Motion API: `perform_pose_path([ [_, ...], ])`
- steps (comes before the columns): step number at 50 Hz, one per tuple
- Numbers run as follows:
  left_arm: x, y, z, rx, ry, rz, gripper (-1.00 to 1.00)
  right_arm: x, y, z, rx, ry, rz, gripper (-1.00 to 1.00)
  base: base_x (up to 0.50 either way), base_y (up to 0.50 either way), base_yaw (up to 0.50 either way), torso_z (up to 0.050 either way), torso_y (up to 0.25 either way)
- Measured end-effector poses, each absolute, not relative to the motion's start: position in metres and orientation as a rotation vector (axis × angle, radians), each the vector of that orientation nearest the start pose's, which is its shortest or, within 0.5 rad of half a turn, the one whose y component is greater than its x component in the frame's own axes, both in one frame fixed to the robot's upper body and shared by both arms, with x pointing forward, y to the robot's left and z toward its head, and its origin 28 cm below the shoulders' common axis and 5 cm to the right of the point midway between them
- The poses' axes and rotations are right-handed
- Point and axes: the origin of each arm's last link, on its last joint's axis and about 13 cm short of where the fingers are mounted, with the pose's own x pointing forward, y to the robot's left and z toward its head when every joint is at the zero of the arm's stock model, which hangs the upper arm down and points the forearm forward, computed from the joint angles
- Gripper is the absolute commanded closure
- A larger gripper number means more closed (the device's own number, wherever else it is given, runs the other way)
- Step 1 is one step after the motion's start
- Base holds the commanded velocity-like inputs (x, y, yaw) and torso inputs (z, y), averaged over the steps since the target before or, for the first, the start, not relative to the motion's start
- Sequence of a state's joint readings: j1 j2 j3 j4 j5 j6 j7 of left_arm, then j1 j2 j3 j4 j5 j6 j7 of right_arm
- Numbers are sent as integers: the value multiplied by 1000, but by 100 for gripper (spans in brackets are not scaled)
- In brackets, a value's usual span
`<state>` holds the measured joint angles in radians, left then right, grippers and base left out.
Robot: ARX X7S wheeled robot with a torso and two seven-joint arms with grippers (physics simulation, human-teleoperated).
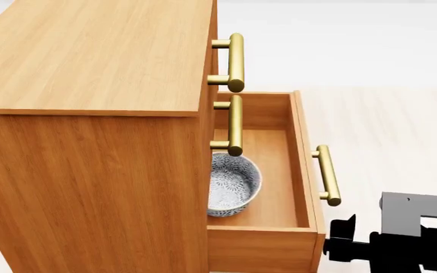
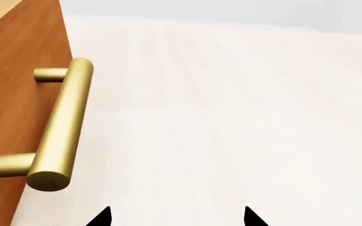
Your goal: Put the bowl in the bottom drawer of the cabinet and close it.
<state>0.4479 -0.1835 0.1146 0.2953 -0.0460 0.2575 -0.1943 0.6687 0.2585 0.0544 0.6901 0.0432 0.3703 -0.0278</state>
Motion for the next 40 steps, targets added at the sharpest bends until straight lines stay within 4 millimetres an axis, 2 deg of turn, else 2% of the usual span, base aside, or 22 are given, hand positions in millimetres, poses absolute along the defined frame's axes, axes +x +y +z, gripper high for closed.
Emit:
perform_pose_path([
  [40,107,218,22,43,-98,24,-100,342,-169,43,-66,386,-76,-100,0,0,0,0,0],
])
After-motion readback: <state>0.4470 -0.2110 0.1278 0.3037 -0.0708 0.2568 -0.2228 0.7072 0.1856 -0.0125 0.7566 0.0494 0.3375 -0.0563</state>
